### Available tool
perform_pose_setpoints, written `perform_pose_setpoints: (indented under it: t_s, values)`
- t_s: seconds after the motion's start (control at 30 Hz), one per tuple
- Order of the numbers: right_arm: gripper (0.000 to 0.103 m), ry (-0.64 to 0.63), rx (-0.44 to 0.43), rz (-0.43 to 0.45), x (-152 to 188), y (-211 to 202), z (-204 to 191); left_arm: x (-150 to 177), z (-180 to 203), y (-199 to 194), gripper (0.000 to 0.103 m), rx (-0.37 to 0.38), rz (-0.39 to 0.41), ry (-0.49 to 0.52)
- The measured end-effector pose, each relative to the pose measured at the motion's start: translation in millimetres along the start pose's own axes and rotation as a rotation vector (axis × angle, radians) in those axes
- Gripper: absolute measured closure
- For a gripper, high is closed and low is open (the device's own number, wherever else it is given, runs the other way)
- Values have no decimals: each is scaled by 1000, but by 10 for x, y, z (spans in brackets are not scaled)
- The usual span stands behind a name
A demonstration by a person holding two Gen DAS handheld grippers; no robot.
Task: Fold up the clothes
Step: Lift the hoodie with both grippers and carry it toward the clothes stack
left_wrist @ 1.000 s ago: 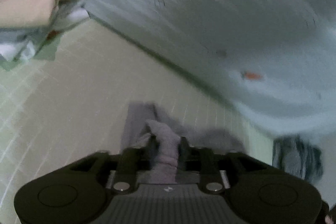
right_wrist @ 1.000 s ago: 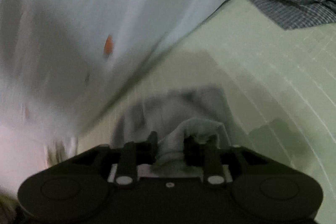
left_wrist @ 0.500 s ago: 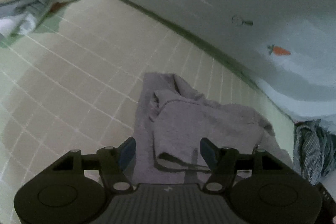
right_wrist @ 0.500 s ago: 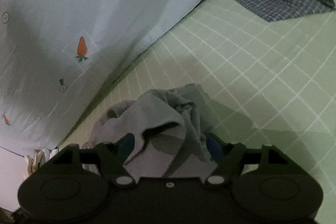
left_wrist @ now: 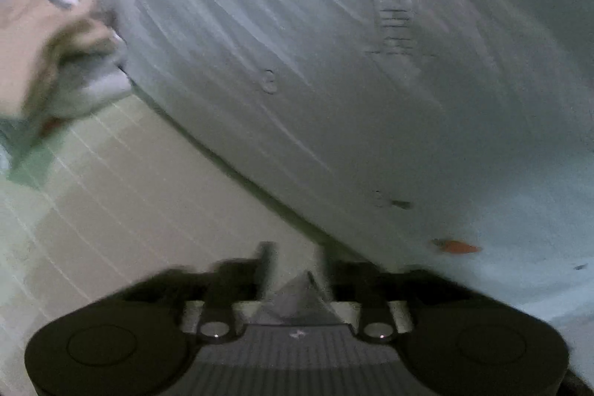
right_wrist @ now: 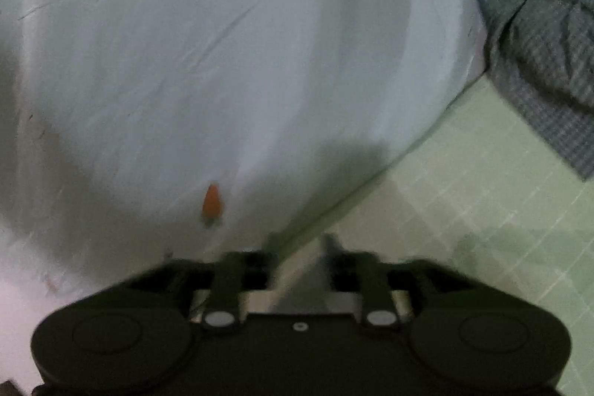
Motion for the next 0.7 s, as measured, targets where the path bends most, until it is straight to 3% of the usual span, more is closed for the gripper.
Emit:
perform_pose_setpoints:
  t_s: [0.07, 0.17, 0.27, 0.37, 0.43, 0.47, 0.5, 0.53, 0.57, 0.6, 0.7]
  values:
    - [44, -88, 44, -22, 107, 8, -11, 192, -32, 39, 27, -41, -58, 100]
    - [32, -200, 130, -139, 508, 12, 139, 661, -189, 89, 27, -76, -178, 179]
    - [31, -248, 198, -242, 932, -36, 365, 912, -293, 93, 27, -72, -227, 172]
    - [31, -197, 218, -309, 1249, -102, 591, 1120, -383, 87, 28, -60, -261, 152]
    - [31, -167, 231, -321, 1354, -136, 700, 1259, -444, 83, 34, -53, -283, 138]
    - [31, -160, 230, -316, 1374, -140, 723, 1328, -474, 81, 46, -49, -295, 132]
    - [39, -154, 224, -306, 1389, -152, 730, 1353, -472, 79, 65, -41, -295, 135]
    - [69, -151, 209, -296, 1399, -168, 725, 1335, -440, 80, 81, -36, -287, 147]
    - [85, -158, 193, -293, 1401, -169, 690, 1312, -412, 68, 99, -33, -277, 158]
    - [95, -178, 186, -290, 1396, -168, 647, 1288, -390, 40, 100, -27, -265, 167]
    - [97, -250, 155, -234, 1353, -362, 480, 1217, -362, -156, 101, -8, -208, 181]
Point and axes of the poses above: each gripper's, at about its wrist camera, not at the fingertips, and y roughly the way its jaws point, z to its right, x to its underside, the point moved 6 cm from there along y, roughly the way its jaws point, and after that the axes turned 4 degrees about -x, right-handed, at the moved point
